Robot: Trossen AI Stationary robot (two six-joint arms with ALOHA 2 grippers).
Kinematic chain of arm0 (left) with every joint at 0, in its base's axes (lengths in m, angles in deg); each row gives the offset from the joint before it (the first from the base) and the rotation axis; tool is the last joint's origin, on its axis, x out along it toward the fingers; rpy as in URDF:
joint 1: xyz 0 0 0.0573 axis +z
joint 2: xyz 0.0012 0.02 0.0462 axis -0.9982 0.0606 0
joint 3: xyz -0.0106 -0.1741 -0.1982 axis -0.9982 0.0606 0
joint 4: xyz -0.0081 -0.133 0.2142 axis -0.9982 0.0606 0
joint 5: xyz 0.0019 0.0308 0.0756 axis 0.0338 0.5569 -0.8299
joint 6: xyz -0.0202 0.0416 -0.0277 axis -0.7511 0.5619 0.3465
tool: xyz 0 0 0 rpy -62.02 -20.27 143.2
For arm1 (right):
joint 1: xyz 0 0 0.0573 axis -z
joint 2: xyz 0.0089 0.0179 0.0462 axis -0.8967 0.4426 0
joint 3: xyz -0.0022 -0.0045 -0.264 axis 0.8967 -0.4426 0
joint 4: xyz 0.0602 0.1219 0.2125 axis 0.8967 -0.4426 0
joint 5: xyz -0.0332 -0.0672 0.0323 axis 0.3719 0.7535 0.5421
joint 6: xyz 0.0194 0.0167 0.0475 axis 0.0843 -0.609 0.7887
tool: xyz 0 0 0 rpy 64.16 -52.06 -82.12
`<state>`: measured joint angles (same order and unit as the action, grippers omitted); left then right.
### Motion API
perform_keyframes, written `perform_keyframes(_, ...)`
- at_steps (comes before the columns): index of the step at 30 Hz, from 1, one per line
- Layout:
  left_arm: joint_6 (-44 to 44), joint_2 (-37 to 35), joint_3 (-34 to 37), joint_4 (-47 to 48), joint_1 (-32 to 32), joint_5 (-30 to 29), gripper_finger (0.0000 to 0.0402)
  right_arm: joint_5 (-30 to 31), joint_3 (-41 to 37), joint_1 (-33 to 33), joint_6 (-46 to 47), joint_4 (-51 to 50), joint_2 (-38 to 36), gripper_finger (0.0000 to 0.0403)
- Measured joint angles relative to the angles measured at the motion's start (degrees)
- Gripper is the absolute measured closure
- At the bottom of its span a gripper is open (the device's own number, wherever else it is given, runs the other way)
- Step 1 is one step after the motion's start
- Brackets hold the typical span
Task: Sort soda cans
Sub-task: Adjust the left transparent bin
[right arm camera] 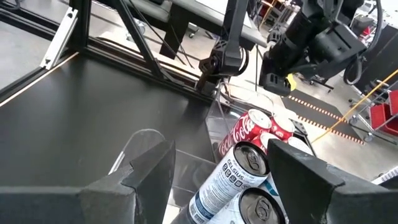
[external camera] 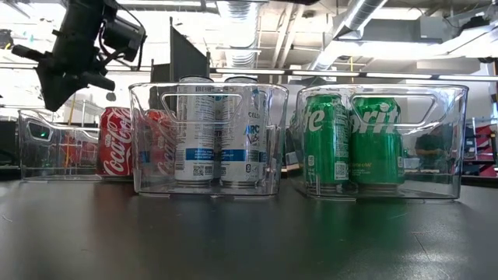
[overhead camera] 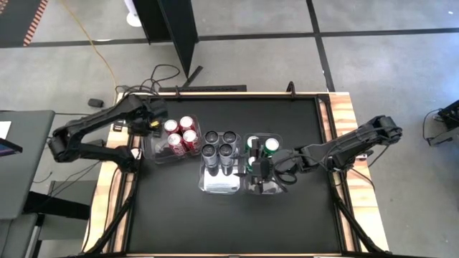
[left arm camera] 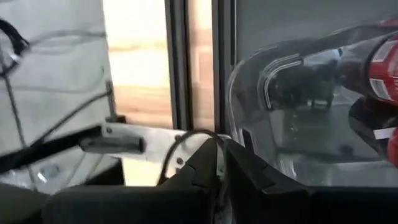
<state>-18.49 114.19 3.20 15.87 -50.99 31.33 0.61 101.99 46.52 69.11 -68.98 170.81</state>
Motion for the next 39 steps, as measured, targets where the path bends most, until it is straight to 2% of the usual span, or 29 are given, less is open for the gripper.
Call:
perform_keyframes(3, -0.04, 0.74, 1.24, -0.06, 1.58, 4.30, 0.0368, 0.00, -0.01, 0.00, 0.00, -0.20, -0.02, 0.0133)
perform_keyframes(9, -0.39, 1.17, 3.24, -1.48, 1.65, 8.13, 0.0376, 0.00, -0.01, 0.00, -0.07, -1.13, -0.02, 0.0133)
perform_keyframes(14, 0.39, 1.13, 3.57, -1.32, 1.63, 8.35, 0.0367, 0.00, -0.01, 0.00, 0.07, -1.93, -0.04, 0.0133)
perform_keyframes(22, 0.41, 0.49, 3.53, -0.94, 1.63, 8.57, 0.0319, 0.00, -0.01, 0.00, 0.07, -2.74, -0.04, 0.0133)
perform_keyframes(27, 0.87, -0.61, 3.51, -1.49, 1.50, 10.92, 0.0294, 0.00, -0.01, 0.00, 0.07, -3.01, -0.04, 0.0133)
perform_keyframes(34, 1.10, -1.21, 3.55, -4.23, 0.15, 13.52, 0.0288, 0.00, -0.01, 0.00, 0.09, -2.96, -0.04, 0.0133)
perform_keyframes(39, 0.95, -1.01, 6.13, -6.29, -0.23, 15.24, 0.0296, 0.02, 0.00, 0.00, 0.09, -2.98, -0.04, 0.0133)
